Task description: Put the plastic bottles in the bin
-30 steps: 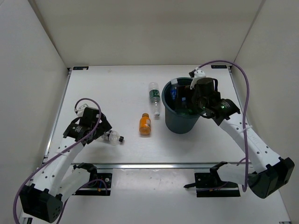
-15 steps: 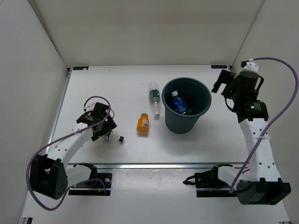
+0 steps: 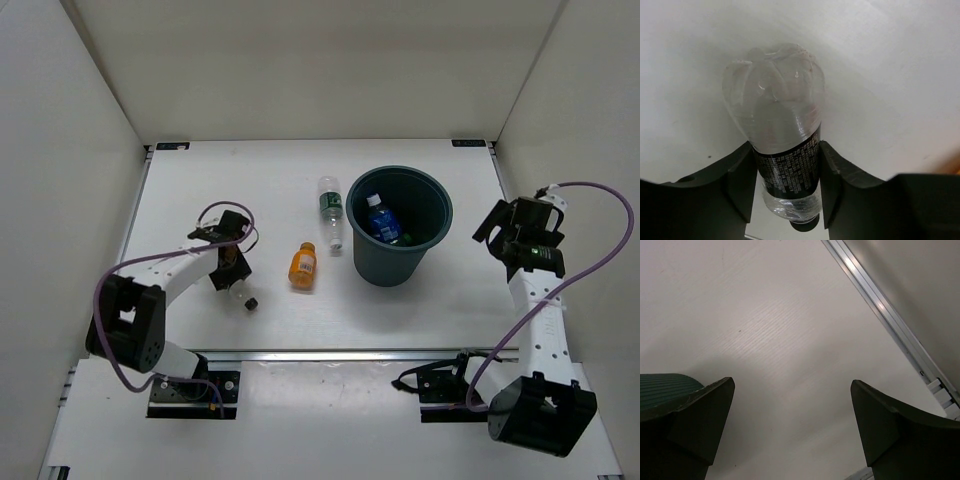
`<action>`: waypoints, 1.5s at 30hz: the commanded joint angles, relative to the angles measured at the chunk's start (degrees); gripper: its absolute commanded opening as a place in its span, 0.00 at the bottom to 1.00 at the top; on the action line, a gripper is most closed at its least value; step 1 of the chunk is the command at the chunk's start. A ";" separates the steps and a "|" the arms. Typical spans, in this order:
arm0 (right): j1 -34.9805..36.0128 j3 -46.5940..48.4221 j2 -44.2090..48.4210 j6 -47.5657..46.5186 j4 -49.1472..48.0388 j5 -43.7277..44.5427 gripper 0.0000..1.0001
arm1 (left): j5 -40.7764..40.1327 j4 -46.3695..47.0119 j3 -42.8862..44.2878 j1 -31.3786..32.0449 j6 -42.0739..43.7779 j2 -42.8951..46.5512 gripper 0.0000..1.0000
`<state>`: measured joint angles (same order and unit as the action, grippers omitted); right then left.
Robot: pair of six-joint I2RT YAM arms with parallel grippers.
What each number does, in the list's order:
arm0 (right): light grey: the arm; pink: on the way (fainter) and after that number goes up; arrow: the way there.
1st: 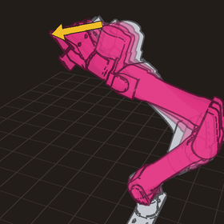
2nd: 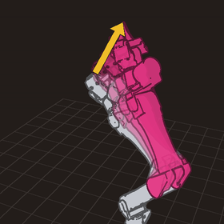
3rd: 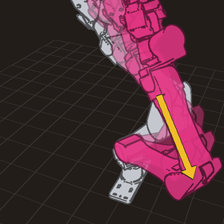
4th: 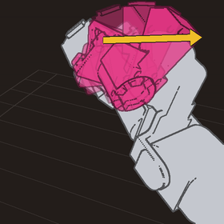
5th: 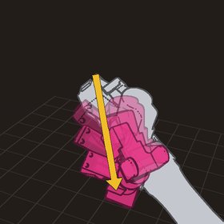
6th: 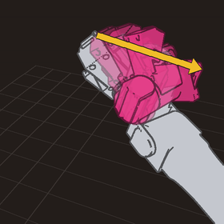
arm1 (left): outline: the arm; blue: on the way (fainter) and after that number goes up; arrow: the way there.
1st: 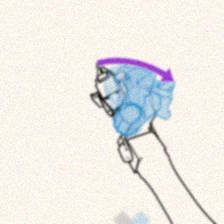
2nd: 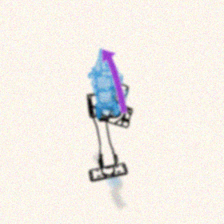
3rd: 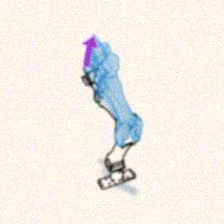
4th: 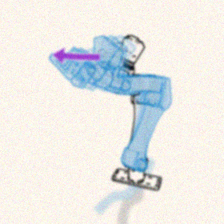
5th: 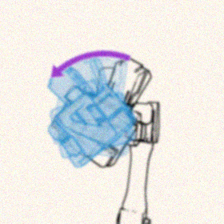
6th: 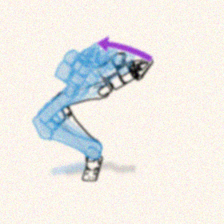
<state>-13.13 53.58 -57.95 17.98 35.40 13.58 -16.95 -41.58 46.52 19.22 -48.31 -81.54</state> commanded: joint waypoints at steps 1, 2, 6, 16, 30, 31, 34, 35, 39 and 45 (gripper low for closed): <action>-1.11 -1.73 2.49 1.71 -1.84 -0.67 0.99 | -0.36 1.24 4.27 0.64 1.90 -2.83 0.49; -1.37 -1.81 2.67 2.15 -1.65 -0.06 0.99 | -0.02 0.72 6.11 0.90 2.26 -3.01 0.47; -1.20 -3.04 3.72 1.27 -1.03 1.18 0.99 | -0.36 -1.31 15.58 1.52 5.15 -1.97 0.35; -2.95 -13.75 6.62 4.26 -1.12 -3.55 0.99 | -0.10 7.03 49.59 17.06 14.74 -4.57 0.39; -6.39 -13.42 11.54 2.15 3.36 0.92 0.99 | 16.95 9.85 82.06 26.82 19.48 -33.50 0.56; -6.39 -13.42 11.63 2.24 3.54 1.27 0.99 | 16.78 8.81 82.84 27.79 20.44 -34.29 0.58; -6.91 -12.63 11.98 1.97 3.89 1.62 0.99 | 16.25 6.52 85.40 29.02 22.20 -35.01 0.71; -6.91 -12.45 11.73 2.23 4.15 1.62 0.99 | 16.59 6.17 85.58 28.85 22.91 -35.44 0.83; -6.56 -11.75 12.33 2.15 4.68 1.10 0.99 | 14.23 5.55 83.39 29.03 24.32 -32.03 0.99; -6.21 -9.46 11.64 0.74 4.33 1.80 0.99 | 14.40 6.61 71.11 26.22 26.07 -21.58 0.98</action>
<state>-19.53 40.91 -46.57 20.03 40.93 14.17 -2.07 -35.46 121.38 47.59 -24.23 -112.16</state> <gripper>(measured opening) 0.992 0.985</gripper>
